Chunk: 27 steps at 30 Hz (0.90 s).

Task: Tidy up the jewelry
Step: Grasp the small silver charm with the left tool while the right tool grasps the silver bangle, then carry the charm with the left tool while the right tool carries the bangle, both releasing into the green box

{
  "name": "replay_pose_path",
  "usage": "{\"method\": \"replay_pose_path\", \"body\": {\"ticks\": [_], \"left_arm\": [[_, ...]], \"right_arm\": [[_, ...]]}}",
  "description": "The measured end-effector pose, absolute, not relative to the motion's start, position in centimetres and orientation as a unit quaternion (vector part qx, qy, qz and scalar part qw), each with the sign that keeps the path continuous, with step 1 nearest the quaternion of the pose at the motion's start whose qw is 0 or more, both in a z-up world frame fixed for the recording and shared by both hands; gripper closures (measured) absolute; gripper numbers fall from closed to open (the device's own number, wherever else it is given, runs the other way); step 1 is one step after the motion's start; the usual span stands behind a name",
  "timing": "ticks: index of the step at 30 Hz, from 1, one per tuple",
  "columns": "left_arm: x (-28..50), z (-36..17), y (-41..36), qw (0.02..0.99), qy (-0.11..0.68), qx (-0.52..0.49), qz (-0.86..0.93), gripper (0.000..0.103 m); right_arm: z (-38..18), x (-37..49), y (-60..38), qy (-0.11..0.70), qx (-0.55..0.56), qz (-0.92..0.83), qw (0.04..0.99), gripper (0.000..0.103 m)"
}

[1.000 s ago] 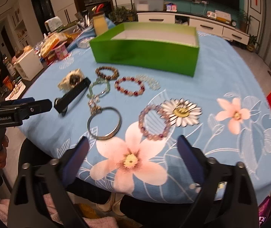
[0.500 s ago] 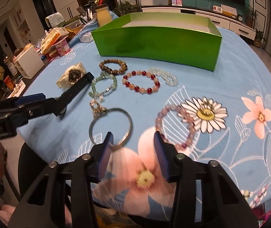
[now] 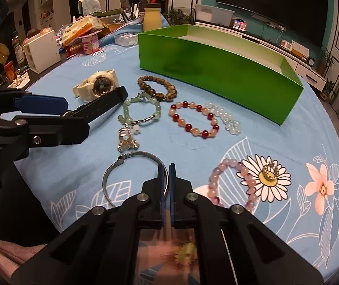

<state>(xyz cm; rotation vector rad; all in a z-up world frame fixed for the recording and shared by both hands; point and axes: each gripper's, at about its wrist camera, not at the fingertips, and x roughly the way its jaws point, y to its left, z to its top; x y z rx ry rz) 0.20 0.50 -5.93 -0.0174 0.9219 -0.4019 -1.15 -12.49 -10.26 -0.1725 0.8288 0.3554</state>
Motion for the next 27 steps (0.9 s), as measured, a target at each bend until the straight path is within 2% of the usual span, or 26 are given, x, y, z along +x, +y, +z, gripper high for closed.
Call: {"method": "replay_pose_path", "body": {"ticks": [12,20,24,27], "left_arm": [[1.3,-6.5,-3.1,0.863,0.446,0.013,-0.236,0.062],[3.2,-8.9,-3.9,0.857,0.469,0.019,-0.211,0.066],[3.8,-9.6,-4.1,0.856,0.475,0.024,-0.202,0.079],[3.9,-9.6,-4.0,0.858,0.474,0.019,-0.197,0.081]], "right_arm": [[-6.0,-1.6,-18.3,0.342,-0.039,0.111,0.932,0.100],[-5.4,-2.4,-18.7,0.330,-0.029,0.124,0.935,0.100],[-5.3,-2.4,-18.6,0.327,-0.024,0.128,0.936,0.100],[-5.4,-2.4,-18.7,0.328,-0.021,0.127,0.936,0.100]]}}
